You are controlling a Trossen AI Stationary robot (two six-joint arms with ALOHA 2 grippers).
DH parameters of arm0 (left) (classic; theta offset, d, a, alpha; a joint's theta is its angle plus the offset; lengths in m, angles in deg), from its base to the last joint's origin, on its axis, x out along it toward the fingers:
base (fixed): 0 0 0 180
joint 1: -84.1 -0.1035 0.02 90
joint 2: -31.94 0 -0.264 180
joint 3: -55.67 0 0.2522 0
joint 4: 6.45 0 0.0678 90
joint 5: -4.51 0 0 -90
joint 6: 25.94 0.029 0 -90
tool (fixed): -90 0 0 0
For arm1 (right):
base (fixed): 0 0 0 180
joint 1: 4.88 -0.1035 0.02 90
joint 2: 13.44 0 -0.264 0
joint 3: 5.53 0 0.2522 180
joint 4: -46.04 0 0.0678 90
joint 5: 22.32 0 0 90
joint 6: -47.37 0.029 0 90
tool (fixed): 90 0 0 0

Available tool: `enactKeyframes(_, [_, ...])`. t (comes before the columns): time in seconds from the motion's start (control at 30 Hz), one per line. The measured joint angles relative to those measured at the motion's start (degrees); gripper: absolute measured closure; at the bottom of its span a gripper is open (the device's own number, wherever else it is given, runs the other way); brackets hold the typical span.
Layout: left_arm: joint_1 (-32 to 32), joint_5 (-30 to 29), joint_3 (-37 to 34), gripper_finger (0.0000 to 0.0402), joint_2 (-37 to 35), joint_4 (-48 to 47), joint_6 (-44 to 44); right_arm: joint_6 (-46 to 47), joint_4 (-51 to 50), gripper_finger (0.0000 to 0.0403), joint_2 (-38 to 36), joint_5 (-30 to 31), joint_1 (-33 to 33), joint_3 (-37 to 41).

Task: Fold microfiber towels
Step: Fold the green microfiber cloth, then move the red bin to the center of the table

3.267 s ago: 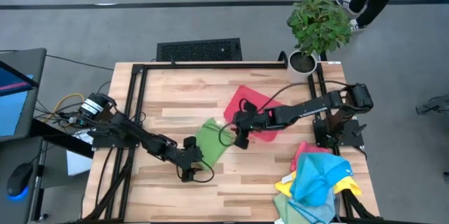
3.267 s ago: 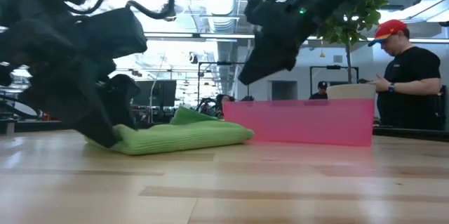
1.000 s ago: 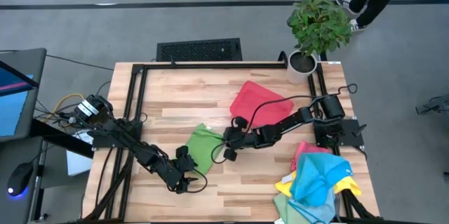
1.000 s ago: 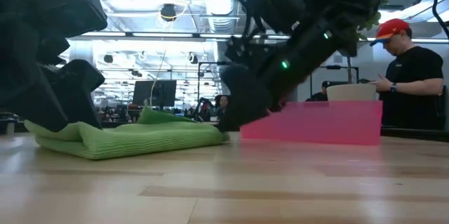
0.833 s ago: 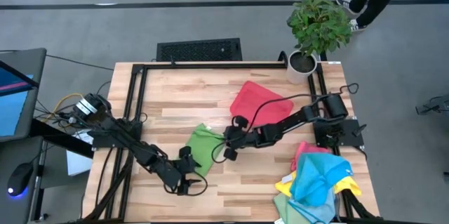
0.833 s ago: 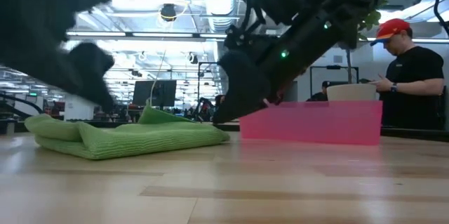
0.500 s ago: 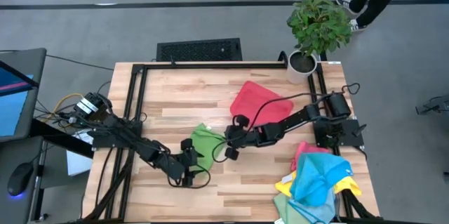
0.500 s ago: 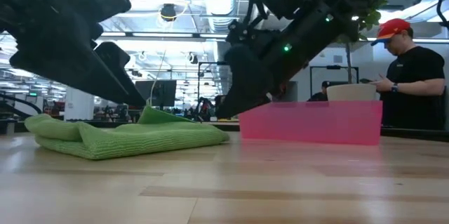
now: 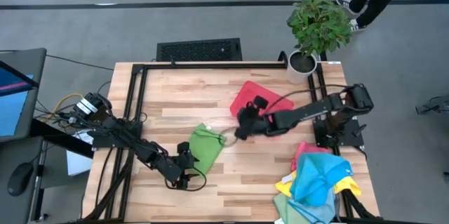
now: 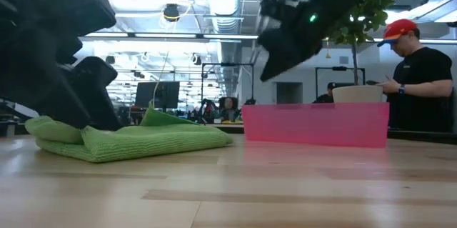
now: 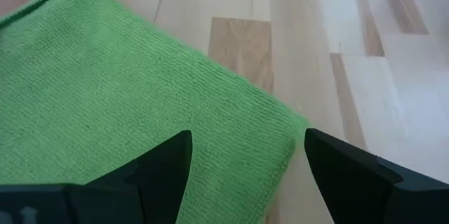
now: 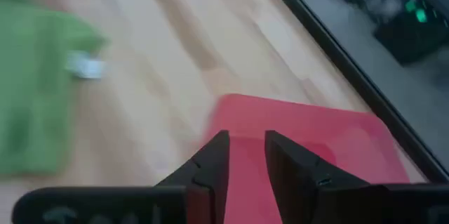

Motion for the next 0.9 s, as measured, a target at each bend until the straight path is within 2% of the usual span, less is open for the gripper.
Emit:
enactKeyframes(0.13, [0.11, 0.00, 0.00, 0.0132, 0.00, -0.48, -0.24, -0.29, -1.97, 0.0296, 2.51, -0.99, 4.98, 0.01])
enactKeyframes(0.33, [0.11, 1.25, 0.02, 0.0132, 0.00, -1.92, -0.13, -1.61, 0.00, 0.0300, 3.70, -8.19, 12.07, 0.22])
enactKeyframes(0.5, [0.11, 1.73, 0.02, 0.0132, 0.00, -2.04, -0.19, -7.14, 10.03, 0.0301, 5.77, -18.04, 15.76, 0.31])
enactKeyframes(0.57, [0.13, 2.33, 0.02, 0.0132, 0.00, -2.45, -0.21, -9.70, 17.47, 0.0301, 7.87, -23.54, 16.37, -0.30])
enactKeyframes(0.7, [0.16, 3.25, 0.04, 0.0132, 0.00, -3.95, -1.30, -15.02, 25.01, 0.0301, 11.17, -31.37, 16.61, -1.63])
enactKeyframes(0.8, [0.22, 4.32, 0.09, 0.0132, 0.00, -4.97, -2.24, -19.20, 29.13, 0.0301, 12.86, -35.13, 16.56, -4.40])
enactKeyframes(0.9, [0.21, 5.34, 0.07, 0.0132, 0.00, -5.63, -3.29, -21.56, 28.81, 0.0301, 12.67, -35.78, 16.19, -7.81])
